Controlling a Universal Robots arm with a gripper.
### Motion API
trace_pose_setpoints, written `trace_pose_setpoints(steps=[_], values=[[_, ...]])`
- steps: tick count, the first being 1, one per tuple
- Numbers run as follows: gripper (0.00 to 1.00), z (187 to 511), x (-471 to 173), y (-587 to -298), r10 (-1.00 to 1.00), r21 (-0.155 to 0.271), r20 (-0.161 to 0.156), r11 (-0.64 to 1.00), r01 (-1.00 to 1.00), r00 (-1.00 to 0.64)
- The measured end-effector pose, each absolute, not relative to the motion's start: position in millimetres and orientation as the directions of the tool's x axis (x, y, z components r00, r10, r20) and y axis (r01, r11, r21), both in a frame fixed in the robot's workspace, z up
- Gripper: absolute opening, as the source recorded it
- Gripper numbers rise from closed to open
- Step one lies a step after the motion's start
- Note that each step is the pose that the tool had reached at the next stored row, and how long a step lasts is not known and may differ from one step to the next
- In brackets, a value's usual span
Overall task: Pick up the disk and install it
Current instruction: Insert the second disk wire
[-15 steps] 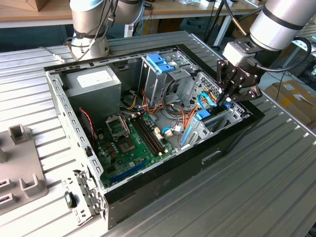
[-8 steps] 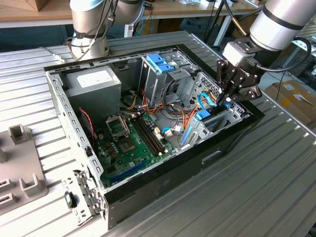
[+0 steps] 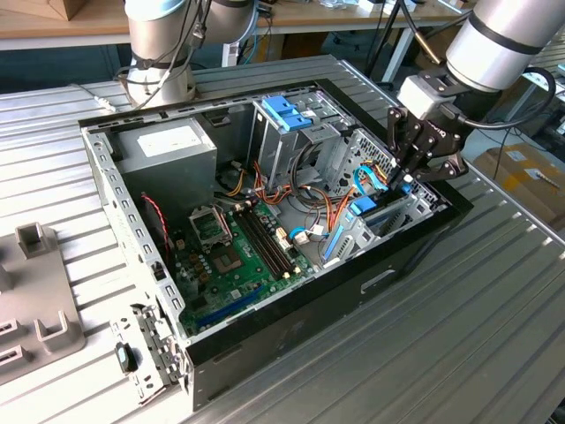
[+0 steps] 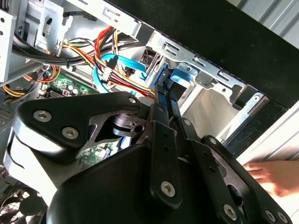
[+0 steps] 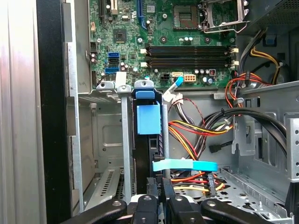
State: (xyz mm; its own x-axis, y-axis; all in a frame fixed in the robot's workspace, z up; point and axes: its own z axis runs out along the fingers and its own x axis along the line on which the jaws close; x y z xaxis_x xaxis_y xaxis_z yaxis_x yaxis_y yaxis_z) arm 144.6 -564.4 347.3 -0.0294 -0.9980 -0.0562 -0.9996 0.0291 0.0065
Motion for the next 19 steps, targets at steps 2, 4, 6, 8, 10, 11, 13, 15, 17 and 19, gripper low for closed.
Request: trace_pose_setpoints(steps=[2,4,6,8,10,11,13,15,17,19], values=[[0.16,348.2,144.6,-564.4,-0.998,0.007,-0.057,0.029,-1.000,-0.029],[0.16,349.4,144.6,-564.4,-0.998,0.006,-0.056,0.029,-1.000,-0.029],[0.16,349.7,144.6,-564.5,-0.998,0.006,-0.056,0.029,-1.000,-0.029],[0.16,348.9,144.3,-564.9,-0.998,-0.002,-0.056,0.029,-1.000,-0.029],[0.16,348.8,144.1,-565.0,-0.998,-0.004,-0.057,0.029,-1.000,-0.029],[0.16,348.7,144.0,-565.0,-0.998,-0.004,-0.057,0.029,-1.000,-0.029],[0.16,348.7,142.6,-565.0,-0.998,-0.004,-0.057,0.029,-1.000,-0.029],[0.16,348.3,141.9,-564.9,-0.998,-0.004,-0.057,0.029,-1.000,-0.029],[0.16,347.9,141.4,-564.9,-0.998,-0.004,-0.057,0.029,-1.000,-0.029],[0.16,347.5,141.1,-565.0,-0.998,-0.004,-0.057,0.029,-1.000,-0.029]])
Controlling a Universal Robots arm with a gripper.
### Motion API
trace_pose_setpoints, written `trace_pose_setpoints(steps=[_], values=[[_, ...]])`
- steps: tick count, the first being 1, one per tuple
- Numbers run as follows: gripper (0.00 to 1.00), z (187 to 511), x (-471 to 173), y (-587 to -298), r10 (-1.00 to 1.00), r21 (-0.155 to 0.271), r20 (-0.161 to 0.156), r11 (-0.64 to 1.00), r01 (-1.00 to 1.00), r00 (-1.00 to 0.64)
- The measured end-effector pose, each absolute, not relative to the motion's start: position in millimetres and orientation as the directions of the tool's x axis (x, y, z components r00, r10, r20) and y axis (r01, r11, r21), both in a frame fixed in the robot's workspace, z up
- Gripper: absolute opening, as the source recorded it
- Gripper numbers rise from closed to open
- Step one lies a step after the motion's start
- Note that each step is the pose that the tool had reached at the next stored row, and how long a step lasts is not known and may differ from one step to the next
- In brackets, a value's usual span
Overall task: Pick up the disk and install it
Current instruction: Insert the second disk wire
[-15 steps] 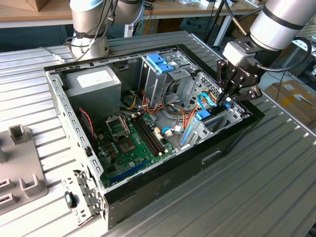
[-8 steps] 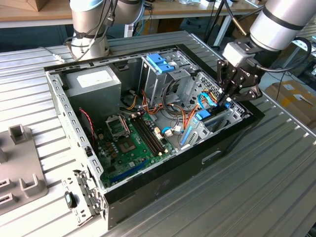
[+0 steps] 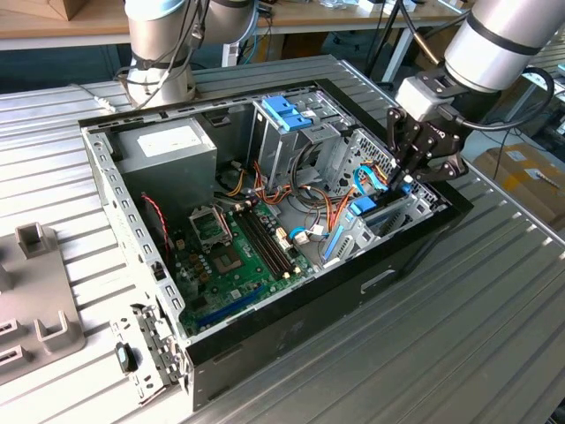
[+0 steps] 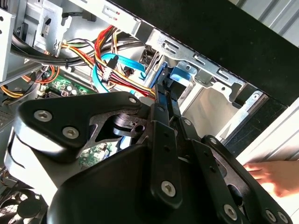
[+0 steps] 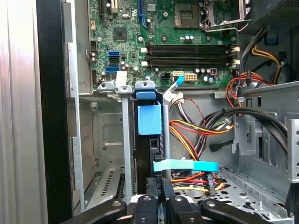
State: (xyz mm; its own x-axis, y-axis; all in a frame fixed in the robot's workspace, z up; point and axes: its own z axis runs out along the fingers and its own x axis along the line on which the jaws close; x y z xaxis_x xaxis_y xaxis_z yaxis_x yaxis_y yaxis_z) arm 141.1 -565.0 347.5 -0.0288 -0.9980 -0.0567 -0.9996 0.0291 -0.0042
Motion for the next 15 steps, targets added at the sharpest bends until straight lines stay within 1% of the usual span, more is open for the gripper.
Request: trace_pose_setpoints(steps=[5,8,15], values=[[0.16,349.8,141.1,-565.0,-0.998,-0.004,-0.057,0.029,-1.000,-0.029],[0.16,349.5,140.8,-564.9,-0.997,-0.004,-0.065,0.029,-1.000,-0.029],[0.16,347.1,140.5,-565.0,-0.997,-0.004,-0.065,0.029,-1.000,-0.029]])
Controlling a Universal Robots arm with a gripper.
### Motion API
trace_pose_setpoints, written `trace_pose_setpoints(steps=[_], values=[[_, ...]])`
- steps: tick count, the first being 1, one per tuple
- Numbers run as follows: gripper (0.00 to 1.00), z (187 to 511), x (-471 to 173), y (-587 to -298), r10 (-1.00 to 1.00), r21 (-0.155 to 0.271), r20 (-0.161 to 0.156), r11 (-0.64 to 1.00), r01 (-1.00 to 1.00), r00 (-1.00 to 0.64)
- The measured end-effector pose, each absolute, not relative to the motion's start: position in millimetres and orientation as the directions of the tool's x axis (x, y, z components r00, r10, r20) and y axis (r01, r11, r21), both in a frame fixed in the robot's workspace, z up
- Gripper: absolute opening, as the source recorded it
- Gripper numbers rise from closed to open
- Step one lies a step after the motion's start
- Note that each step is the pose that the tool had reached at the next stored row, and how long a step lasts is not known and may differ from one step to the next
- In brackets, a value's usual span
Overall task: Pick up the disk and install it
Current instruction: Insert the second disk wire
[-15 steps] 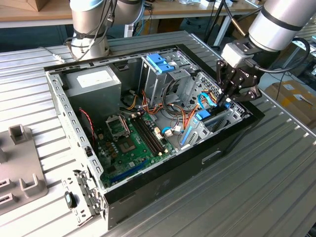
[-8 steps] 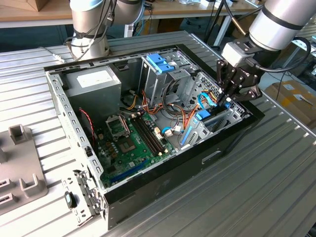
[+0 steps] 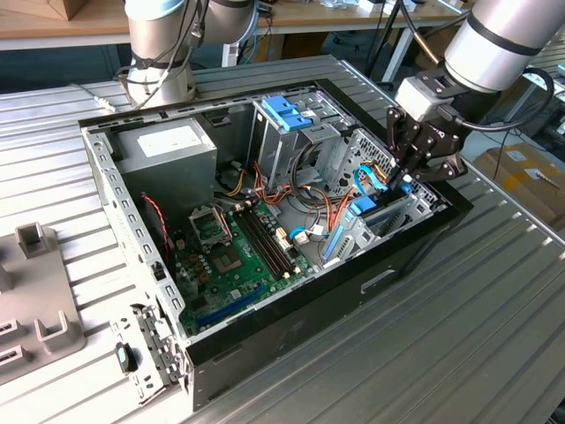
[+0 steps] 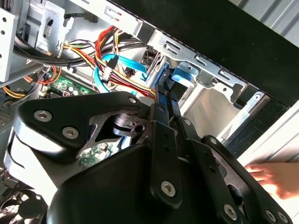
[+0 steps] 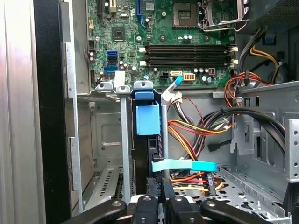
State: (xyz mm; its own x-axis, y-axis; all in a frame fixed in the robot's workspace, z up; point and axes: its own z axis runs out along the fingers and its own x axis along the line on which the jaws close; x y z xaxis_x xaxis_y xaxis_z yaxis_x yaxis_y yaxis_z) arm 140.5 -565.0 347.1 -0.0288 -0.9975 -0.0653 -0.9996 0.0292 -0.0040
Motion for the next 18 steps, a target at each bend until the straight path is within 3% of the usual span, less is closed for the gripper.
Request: trace_pose_setpoints(steps=[18], values=[[0.16,341.5,140.0,-565.0,-0.997,-0.004,-0.065,0.029,-1.000,-0.029]])
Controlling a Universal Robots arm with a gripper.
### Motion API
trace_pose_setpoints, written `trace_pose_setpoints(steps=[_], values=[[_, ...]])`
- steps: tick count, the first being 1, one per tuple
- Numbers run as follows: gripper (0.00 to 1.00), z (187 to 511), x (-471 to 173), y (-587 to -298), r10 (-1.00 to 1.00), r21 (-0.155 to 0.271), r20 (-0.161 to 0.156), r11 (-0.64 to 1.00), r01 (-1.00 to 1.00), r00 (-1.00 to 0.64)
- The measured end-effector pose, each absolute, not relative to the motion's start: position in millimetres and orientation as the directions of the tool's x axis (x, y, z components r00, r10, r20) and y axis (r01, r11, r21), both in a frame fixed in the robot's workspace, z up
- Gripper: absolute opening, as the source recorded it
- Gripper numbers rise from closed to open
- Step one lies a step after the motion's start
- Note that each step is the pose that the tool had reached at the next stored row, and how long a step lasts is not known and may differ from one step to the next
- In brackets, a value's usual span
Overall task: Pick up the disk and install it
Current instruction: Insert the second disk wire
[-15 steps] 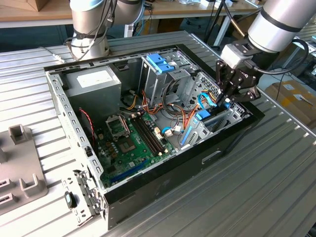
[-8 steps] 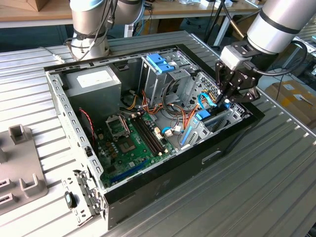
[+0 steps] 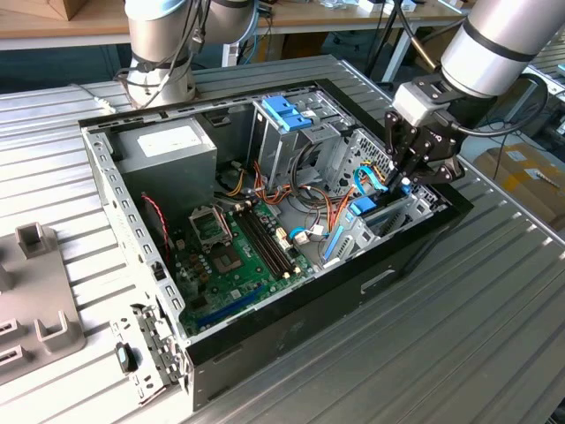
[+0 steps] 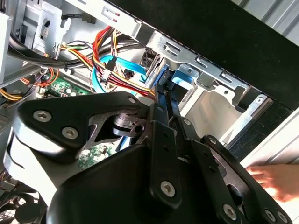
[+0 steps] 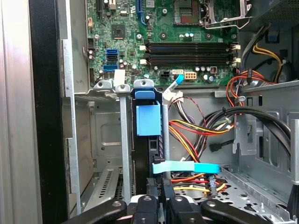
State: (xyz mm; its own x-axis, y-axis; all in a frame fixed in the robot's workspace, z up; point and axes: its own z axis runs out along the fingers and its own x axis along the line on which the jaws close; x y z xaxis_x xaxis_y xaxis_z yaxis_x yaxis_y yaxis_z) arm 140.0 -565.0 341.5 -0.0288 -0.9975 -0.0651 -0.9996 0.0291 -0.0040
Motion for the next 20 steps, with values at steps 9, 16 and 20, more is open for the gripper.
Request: trace_pose_setpoints(steps=[9,16,20], values=[[0.36,342,140,-565,-0.997,-0.004,-0.065,0.029,-1.000,-0.029],[0.36,365,140,-565,-0.997,-0.004,-0.065,0.029,-1.000,-0.029],[0.36,381,140,-565,-0.997,-0.004,-0.065,0.029,-1.000,-0.029]])
